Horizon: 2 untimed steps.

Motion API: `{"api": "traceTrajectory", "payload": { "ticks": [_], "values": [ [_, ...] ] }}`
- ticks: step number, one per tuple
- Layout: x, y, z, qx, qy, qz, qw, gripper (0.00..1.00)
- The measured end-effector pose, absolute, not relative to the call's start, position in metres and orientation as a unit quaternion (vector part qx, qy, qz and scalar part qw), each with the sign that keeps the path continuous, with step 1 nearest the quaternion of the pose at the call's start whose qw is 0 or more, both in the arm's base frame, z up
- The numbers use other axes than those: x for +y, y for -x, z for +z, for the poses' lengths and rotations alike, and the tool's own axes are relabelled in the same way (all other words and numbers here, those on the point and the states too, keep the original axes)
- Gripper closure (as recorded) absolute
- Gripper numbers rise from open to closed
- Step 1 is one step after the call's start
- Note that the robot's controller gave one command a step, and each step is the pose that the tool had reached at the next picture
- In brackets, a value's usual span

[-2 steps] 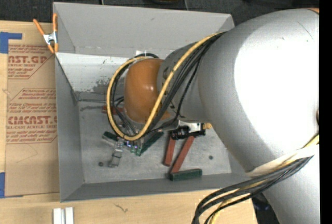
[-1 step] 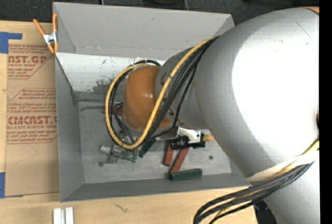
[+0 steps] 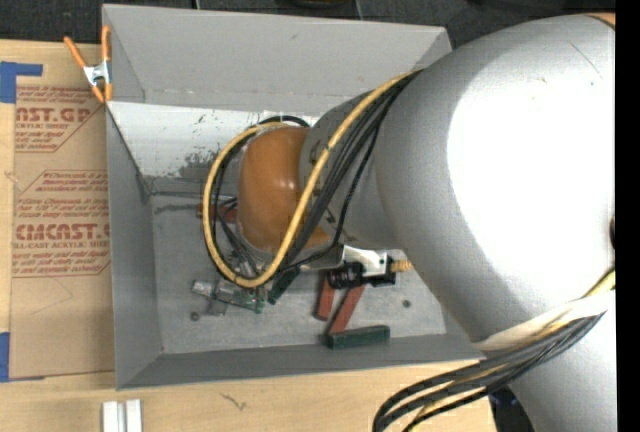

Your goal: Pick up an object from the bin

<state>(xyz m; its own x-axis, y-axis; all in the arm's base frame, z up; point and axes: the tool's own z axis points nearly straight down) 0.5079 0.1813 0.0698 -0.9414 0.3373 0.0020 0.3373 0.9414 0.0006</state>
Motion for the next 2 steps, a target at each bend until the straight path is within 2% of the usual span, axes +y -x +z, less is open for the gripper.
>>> {"api": "traceTrajectory", "payload": {
  "ticks": [1, 2],
  "values": [
    [0.181, -0.507, 0.073, -0.985, 0.171, 0.001, 0.002, 1.0],
    [0.18, -0.505, 0.091, -0.985, 0.171, 0.002, 0.004, 1.0]
  ]
}}
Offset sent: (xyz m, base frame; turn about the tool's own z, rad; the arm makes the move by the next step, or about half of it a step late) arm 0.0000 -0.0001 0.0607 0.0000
